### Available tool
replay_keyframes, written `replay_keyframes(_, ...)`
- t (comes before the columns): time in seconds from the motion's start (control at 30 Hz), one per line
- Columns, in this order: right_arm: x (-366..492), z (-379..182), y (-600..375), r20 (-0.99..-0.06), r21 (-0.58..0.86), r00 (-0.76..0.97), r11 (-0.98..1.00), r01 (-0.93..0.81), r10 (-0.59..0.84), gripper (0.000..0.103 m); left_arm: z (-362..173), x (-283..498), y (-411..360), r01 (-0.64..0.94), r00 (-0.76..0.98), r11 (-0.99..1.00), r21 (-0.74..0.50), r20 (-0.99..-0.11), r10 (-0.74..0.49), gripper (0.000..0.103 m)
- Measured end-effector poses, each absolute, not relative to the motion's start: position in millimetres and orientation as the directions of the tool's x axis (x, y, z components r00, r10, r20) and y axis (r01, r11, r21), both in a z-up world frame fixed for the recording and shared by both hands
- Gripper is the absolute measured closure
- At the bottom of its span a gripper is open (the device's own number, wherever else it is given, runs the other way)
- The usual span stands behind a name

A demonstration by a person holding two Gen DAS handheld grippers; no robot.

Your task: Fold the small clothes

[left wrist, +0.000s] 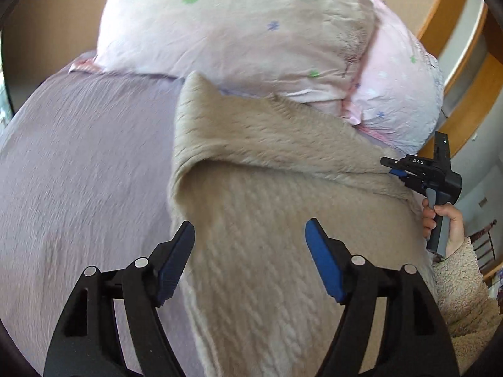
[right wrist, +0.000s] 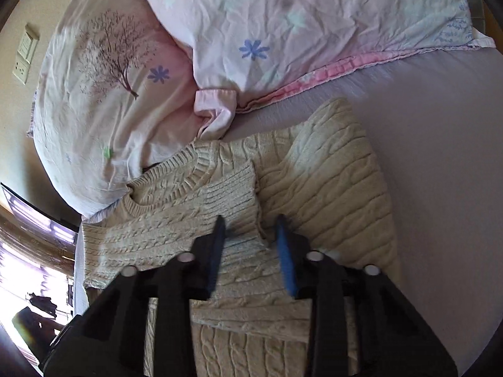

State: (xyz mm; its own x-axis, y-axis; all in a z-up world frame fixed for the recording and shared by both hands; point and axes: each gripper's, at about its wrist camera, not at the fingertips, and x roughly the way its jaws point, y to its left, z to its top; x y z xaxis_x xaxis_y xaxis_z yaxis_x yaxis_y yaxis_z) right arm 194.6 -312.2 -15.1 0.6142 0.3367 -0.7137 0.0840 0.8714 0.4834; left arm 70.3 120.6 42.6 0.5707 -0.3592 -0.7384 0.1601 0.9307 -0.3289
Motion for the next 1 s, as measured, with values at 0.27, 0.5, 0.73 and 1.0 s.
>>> replay_keyframes(0.27,144,10,-372,-0.667,0.481,0.73,0.834,0.269,0.149,0.091,19,48,136,0.142,0.525,0.9,-0.412,-0.739,-0.422,0.029)
replay_keyframes(0.5,52,-29,-397,-0.703,0.556,0.653,0.79,0.259,0.282,0.056,15,18,141,0.178,0.518,0.841,-0.511,-0.678,-0.521,0.039)
replay_keyframes(0.73,-60,-59,-385,-0.565,0.738,0.595,0.673,0.056,0.571,0.079,-4,-39,154,0.183,0.483,0.709,-0.681,-0.566,-0.668,0.076)
replay_keyframes(1.0,-118,-59,-363,-0.553,0.717,0.522,0.69,-0.097,0.649,0.082,-6,-87,153,0.173,0.507,0.705,-0.688,-0.552,-0.662,0.082)
